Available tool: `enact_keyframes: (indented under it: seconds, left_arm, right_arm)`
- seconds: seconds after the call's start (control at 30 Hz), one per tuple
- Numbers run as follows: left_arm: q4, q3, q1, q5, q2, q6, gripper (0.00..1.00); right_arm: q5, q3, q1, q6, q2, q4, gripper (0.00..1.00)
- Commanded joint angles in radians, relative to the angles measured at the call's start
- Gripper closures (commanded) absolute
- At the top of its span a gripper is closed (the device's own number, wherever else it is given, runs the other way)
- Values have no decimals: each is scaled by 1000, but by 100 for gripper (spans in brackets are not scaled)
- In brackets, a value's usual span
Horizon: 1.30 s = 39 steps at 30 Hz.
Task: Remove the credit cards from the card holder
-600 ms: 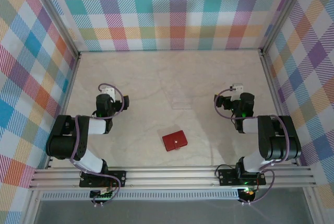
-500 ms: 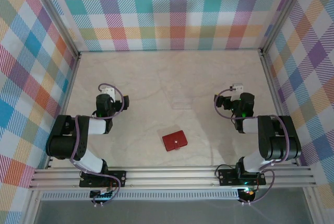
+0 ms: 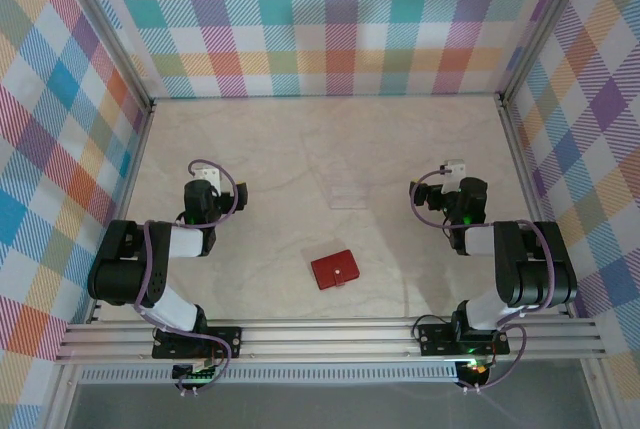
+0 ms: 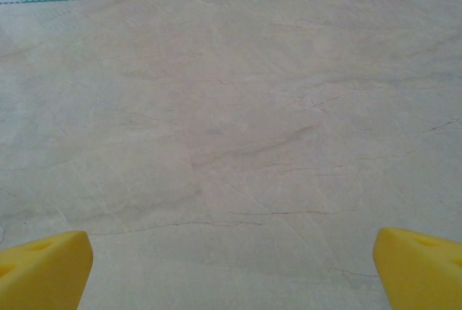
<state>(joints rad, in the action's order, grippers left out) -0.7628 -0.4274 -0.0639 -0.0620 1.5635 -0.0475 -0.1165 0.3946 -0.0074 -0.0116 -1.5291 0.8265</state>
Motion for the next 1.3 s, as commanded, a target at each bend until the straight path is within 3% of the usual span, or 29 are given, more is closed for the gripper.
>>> enact_keyframes:
  seconds: [0.0, 0.37, 0.5, 0.7, 0.83, 0.97, 1.27]
  left_arm:
    - [-35, 4, -5, -3, 0, 7, 0]
    - [-39, 6, -4, -13, -3, 7, 0]
    - [163, -70, -19, -116, -76, 34, 0]
    - [462, -176, -56, -240, -205, 132, 0]
    - [685, -273, -69, -190, -264, 263, 0]
    - [852, -366, -75, -39, -260, 348, 0]
    - [1203, -571, -168, 226, -154, 354, 3]
  right_arm:
    - [35, 20, -8, 24, -5, 0, 0]
    - [47, 19, -3, 24, 0, 1, 0]
    - [51, 68, 4, 19, 75, -154, 0]
    - [16, 221, 20, 80, 153, -544, 0]
    - [66, 379, 73, 113, 156, -847, 1]
    - [10, 494, 111, 180, 139, -1047, 7]
    - [-39, 643, 240, 341, 77, -1365, 26]
